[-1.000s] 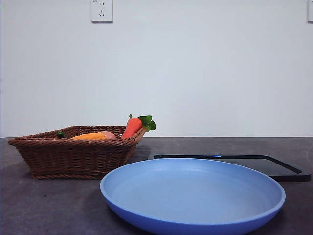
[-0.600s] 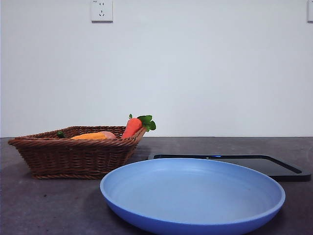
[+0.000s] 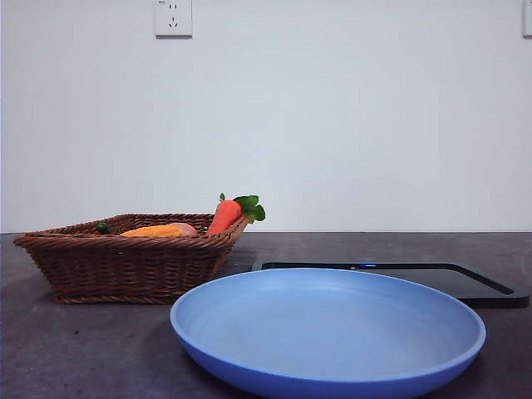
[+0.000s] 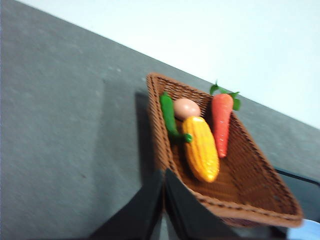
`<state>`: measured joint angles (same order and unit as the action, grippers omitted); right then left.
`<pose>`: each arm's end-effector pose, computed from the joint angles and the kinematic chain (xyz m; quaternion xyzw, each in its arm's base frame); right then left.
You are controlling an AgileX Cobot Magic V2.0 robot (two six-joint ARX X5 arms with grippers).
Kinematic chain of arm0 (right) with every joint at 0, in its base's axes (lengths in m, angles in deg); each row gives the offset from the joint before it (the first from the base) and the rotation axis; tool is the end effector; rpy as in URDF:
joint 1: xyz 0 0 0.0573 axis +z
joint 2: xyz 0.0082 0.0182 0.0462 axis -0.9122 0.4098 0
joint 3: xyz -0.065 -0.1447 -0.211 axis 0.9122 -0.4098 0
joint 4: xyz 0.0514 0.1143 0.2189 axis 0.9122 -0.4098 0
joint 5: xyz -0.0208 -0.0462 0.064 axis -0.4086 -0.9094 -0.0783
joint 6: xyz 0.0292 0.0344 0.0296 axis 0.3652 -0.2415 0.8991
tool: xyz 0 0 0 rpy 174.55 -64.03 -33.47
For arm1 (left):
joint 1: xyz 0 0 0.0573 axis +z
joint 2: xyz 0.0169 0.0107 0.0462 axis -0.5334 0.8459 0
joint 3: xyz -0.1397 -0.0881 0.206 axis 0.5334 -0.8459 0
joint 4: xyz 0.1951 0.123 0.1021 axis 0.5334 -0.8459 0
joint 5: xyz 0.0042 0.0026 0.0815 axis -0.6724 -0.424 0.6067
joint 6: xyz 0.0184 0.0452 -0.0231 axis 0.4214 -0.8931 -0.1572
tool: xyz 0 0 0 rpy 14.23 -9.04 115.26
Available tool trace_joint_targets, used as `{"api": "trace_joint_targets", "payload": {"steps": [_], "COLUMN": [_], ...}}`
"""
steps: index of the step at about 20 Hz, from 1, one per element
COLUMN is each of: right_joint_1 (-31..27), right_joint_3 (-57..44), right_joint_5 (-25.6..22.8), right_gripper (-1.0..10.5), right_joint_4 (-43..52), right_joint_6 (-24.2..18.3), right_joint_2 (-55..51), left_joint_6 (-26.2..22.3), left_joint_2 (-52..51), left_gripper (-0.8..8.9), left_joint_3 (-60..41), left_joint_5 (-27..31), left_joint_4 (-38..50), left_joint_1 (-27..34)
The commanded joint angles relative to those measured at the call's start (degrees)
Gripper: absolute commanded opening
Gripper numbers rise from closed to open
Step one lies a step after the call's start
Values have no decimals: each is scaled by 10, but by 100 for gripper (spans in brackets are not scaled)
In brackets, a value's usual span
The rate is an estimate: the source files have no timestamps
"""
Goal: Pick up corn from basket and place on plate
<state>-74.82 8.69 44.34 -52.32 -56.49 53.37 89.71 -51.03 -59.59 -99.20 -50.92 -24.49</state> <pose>0.0944 -0.0056 0.1682 0.1590 0.0341 0.0804 0.9834 0.0940 0.0025 0.1600 -0.2153 0.0792 -0.0978 0.9684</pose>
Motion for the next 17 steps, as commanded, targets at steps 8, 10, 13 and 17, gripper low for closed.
{"api": "trace_joint_targets", "payload": {"steps": [8, 10, 13, 17], "right_joint_1": [-1, -1, -1, 3], "right_joint_3": [73, 101, 149, 210], "right_joint_5": [9, 12, 40, 79], "right_gripper": [2, 2, 2, 2], "right_joint_4": [-79, -97, -127, -186], "right_joint_6": [69, 67, 40, -5], "right_joint_2": [19, 40, 89, 169], "left_joint_6": [28, 20, -6, -53], "left_joint_2": [38, 65, 112, 178], "left_gripper": [7, 7, 7, 7], "left_joint_3": [101, 127, 164, 208], "left_joint_5": [-50, -64, -102, -138], "left_joint_4": [-73, -89, -123, -176], "left_joint_1": [2, 2, 2, 0]}}
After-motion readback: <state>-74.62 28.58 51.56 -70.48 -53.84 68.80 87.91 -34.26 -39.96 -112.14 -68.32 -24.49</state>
